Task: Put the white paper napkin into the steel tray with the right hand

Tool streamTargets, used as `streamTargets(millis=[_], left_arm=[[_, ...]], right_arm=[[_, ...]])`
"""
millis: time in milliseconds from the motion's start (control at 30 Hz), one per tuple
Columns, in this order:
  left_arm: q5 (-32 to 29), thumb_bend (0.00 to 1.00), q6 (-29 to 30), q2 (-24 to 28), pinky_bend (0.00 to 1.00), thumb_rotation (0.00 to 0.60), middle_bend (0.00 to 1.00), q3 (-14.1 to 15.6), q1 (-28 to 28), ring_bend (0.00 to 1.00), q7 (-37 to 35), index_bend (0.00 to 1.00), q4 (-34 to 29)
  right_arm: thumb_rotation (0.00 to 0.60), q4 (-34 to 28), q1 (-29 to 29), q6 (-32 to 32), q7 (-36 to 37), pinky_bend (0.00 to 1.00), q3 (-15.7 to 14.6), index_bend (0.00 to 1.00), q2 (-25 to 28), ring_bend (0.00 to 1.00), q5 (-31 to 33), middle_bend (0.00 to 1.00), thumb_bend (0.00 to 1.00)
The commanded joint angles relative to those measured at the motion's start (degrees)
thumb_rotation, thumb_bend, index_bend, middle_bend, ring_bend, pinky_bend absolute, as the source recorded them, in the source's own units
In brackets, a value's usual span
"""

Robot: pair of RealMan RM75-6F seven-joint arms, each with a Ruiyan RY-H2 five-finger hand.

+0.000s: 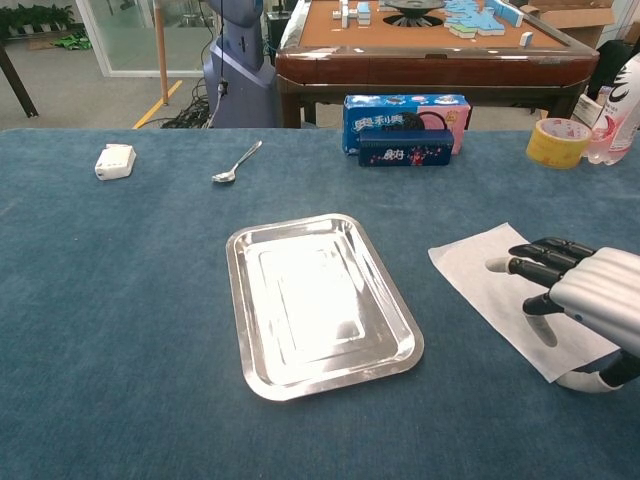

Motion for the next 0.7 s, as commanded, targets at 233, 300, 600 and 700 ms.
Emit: streamTargets(millis=[233, 300, 600, 700], left_arm=[[0.08, 0.20, 0.11, 0.01, 0.32, 0.600, 0.22, 0.03, 0.04, 0.21, 0.10, 0.24, -0.06], [0.04, 0.20, 0.11, 0.03, 0.32, 0.600, 0.22, 0.02, 0.05, 0.21, 0.07, 0.24, -0.06], [-0.03, 0.20, 0.08, -0.02, 0.32, 0.600, 0.22, -0.03, 0.04, 0.21, 0.04, 0.24, -0.01], [0.03, 0.20, 0.05, -0.04, 0.32, 0.600, 0.22, 0.01, 0.02, 0.21, 0.10, 0.24, -0.01]], right_arm=[[0.600, 0.08, 0.37, 0.72, 1.78, 0.03, -0.02, 0.58, 0.19, 0.00, -0.69, 0.13, 1.00], [0.600, 0.15, 0.38, 0.71, 1.78, 0.03, 0.02, 0.58, 0.11, 0.00, -0.63, 0.13, 1.00], [0.600, -0.23, 0.24, 1.18, 1.83, 0.03, 0.00, 0.58, 0.26, 0.00, -0.63, 0.13, 1.00], [0.600, -0.84, 0.26, 1.70, 1.63, 0.03, 0.31, 0.58, 0.70, 0.00, -0.67, 0.13, 1.00]])
